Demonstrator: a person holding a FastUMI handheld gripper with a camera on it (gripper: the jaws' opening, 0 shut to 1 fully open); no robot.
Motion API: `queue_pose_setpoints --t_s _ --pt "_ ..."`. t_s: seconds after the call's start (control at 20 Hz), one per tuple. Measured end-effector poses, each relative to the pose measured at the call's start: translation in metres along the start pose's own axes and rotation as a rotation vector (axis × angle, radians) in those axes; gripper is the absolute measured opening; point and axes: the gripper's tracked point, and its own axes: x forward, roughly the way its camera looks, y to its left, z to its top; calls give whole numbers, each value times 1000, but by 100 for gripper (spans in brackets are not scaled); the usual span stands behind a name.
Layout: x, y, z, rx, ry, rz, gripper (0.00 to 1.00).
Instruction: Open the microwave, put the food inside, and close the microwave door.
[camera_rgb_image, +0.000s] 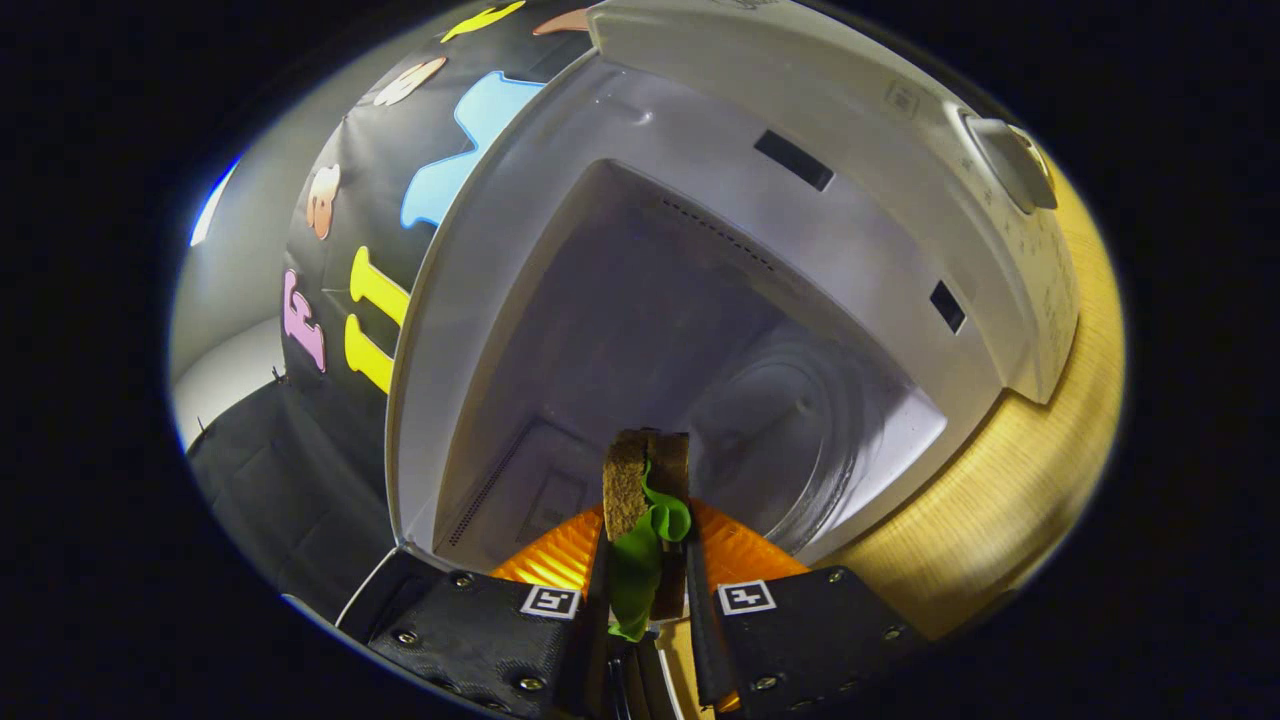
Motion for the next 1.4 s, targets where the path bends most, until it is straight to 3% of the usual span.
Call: queue_pose_setpoints --t_s 0.15,0.25,0.4,0.7,1.1,1.4 --pt "4 -8 -1 -107 -7 -54 35" --pt "2 -17 -1 -222 -13 -109 45" --pt "-2 -31 -8 -333 35 -178 96" --pt "-32 -42 13 -469 25 -282 97" --pt "-136 29 17 -617 14 -183 97" --pt "-221 88 7 -657 -45 -119 97"
